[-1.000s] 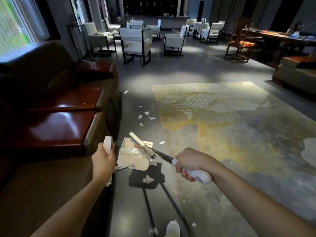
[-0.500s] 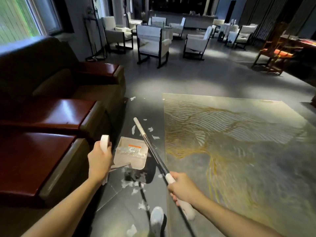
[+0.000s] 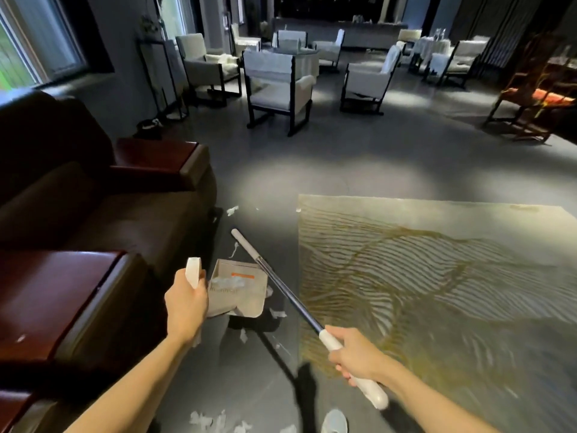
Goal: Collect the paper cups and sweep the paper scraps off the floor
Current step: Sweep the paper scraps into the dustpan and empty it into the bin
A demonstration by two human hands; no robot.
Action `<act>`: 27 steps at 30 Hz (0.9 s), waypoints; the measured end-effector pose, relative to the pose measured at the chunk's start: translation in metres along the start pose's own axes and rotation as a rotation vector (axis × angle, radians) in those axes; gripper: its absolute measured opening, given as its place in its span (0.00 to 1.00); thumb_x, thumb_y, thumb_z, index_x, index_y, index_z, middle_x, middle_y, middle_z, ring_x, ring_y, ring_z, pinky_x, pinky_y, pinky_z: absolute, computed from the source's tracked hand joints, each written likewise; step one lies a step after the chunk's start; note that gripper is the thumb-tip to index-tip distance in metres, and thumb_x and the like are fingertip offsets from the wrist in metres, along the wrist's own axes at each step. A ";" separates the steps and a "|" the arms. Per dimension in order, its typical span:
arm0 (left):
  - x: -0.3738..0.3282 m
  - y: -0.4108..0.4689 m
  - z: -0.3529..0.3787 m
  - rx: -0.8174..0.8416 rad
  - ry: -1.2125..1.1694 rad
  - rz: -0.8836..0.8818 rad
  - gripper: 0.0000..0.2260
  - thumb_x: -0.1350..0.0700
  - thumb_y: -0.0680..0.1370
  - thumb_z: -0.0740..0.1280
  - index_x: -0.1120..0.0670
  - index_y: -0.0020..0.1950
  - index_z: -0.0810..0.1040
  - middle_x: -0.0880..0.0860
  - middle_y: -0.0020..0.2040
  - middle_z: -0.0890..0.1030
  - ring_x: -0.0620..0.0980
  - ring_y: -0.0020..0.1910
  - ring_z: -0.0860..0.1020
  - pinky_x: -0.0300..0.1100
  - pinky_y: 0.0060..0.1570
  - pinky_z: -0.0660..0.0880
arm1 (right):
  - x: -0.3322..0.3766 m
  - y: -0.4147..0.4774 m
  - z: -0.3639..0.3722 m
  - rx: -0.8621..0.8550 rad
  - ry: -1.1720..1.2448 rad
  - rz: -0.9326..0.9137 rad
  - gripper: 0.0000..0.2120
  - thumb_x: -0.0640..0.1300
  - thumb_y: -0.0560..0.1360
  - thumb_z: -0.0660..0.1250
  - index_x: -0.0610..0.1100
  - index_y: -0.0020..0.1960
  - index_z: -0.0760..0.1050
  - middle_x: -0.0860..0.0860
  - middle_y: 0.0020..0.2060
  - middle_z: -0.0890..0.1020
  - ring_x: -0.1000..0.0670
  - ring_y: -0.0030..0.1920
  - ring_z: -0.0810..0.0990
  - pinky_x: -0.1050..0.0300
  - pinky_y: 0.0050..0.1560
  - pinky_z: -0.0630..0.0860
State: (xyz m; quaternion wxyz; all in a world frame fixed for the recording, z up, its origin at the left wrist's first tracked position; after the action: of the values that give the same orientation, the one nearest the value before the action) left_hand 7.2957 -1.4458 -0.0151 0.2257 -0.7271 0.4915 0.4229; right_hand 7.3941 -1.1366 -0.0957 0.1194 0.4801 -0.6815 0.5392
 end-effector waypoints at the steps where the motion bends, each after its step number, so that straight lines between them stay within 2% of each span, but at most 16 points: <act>1: -0.008 0.026 0.020 -0.002 -0.003 -0.007 0.12 0.54 0.81 0.59 0.61 0.60 0.71 0.61 0.51 0.78 0.55 0.46 0.77 0.42 0.38 0.71 | 0.014 0.027 -0.023 0.005 -0.017 -0.010 0.27 0.34 0.74 0.58 0.48 0.72 0.64 0.48 0.30 0.71 0.56 0.20 0.67 0.63 0.22 0.66; 3: -0.026 0.077 0.062 -0.016 -0.021 -0.013 0.11 0.54 0.81 0.60 0.60 0.58 0.71 0.60 0.50 0.78 0.56 0.45 0.77 0.50 0.42 0.75 | 0.039 0.081 -0.068 0.008 -0.028 -0.031 0.28 0.34 0.75 0.59 0.49 0.73 0.62 0.48 0.32 0.72 0.55 0.23 0.69 0.62 0.23 0.67; 4: -0.036 0.101 0.086 -0.023 -0.042 -0.010 0.11 0.53 0.81 0.60 0.60 0.57 0.71 0.60 0.48 0.78 0.55 0.43 0.77 0.50 0.41 0.76 | 0.051 0.109 -0.090 0.013 -0.023 -0.042 0.29 0.35 0.75 0.59 0.50 0.75 0.60 0.48 0.33 0.73 0.55 0.25 0.69 0.62 0.23 0.68; 7: -0.073 0.171 0.152 -0.043 -0.044 0.008 0.12 0.51 0.81 0.61 0.60 0.57 0.71 0.54 0.45 0.76 0.43 0.36 0.74 0.34 0.30 0.70 | 0.083 0.184 -0.154 0.026 -0.013 -0.043 0.30 0.35 0.76 0.58 0.51 0.75 0.60 0.48 0.32 0.72 0.54 0.25 0.69 0.62 0.23 0.67; 8: -0.088 0.195 0.171 -0.050 -0.036 0.017 0.11 0.51 0.81 0.61 0.59 0.56 0.71 0.54 0.44 0.76 0.43 0.36 0.74 0.33 0.29 0.69 | 0.097 0.205 -0.174 0.033 -0.006 -0.047 0.30 0.35 0.75 0.59 0.52 0.75 0.60 0.48 0.31 0.72 0.54 0.25 0.69 0.62 0.23 0.67; 9: -0.104 0.220 0.188 -0.059 -0.046 0.018 0.11 0.51 0.81 0.61 0.58 0.54 0.71 0.55 0.44 0.76 0.47 0.37 0.76 0.36 0.29 0.71 | 0.113 0.227 -0.195 0.045 -0.004 -0.060 0.31 0.35 0.75 0.59 0.52 0.75 0.59 0.48 0.31 0.73 0.54 0.25 0.69 0.62 0.22 0.68; 11: -0.131 0.273 0.216 -0.087 -0.048 -0.005 0.09 0.50 0.81 0.61 0.56 0.51 0.70 0.57 0.42 0.77 0.57 0.40 0.78 0.47 0.36 0.76 | 0.150 0.273 -0.241 0.040 -0.010 -0.090 0.31 0.35 0.76 0.60 0.51 0.76 0.58 0.48 0.32 0.74 0.54 0.26 0.70 0.62 0.22 0.68; 15: -0.169 0.375 0.262 -0.149 -0.043 -0.035 0.11 0.50 0.81 0.61 0.59 0.52 0.71 0.61 0.44 0.78 0.61 0.43 0.78 0.55 0.44 0.77 | 0.217 0.368 -0.324 0.033 -0.021 -0.107 0.30 0.35 0.77 0.60 0.50 0.76 0.59 0.47 0.35 0.76 0.54 0.27 0.70 0.64 0.22 0.68; 19: -0.190 0.485 0.323 -0.205 -0.026 -0.030 0.14 0.51 0.81 0.61 0.62 0.53 0.72 0.65 0.45 0.78 0.64 0.44 0.78 0.53 0.44 0.74 | 0.279 0.477 -0.400 0.040 -0.033 -0.134 0.29 0.34 0.76 0.59 0.49 0.75 0.61 0.47 0.32 0.74 0.54 0.25 0.69 0.64 0.22 0.68; 24: -0.226 0.625 0.397 -0.232 -0.012 -0.011 0.15 0.52 0.81 0.60 0.64 0.59 0.71 0.66 0.49 0.79 0.65 0.46 0.78 0.57 0.45 0.77 | 0.364 0.617 -0.470 0.074 -0.011 -0.159 0.27 0.32 0.75 0.58 0.48 0.73 0.65 0.46 0.30 0.73 0.54 0.23 0.69 0.63 0.22 0.67; 27: -0.257 0.704 0.430 -0.277 0.020 0.015 0.16 0.53 0.81 0.60 0.65 0.62 0.71 0.65 0.53 0.78 0.63 0.51 0.77 0.46 0.45 0.72 | 0.416 0.693 -0.509 0.092 -0.016 -0.154 0.25 0.33 0.75 0.59 0.46 0.70 0.68 0.46 0.30 0.73 0.53 0.24 0.68 0.63 0.22 0.67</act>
State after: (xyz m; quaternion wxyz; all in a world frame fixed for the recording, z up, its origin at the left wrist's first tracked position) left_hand 6.4481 -1.2833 0.0293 0.1153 -0.7517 0.4361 0.4811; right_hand 6.4582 -0.9523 -0.0445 0.1329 0.5403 -0.6180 0.5554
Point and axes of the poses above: each hand's wrist, its own y-axis towards the middle knuckle, its own z-axis out of the palm, x = y × z, the point moved 9 cm from there along y, towards the middle knuckle
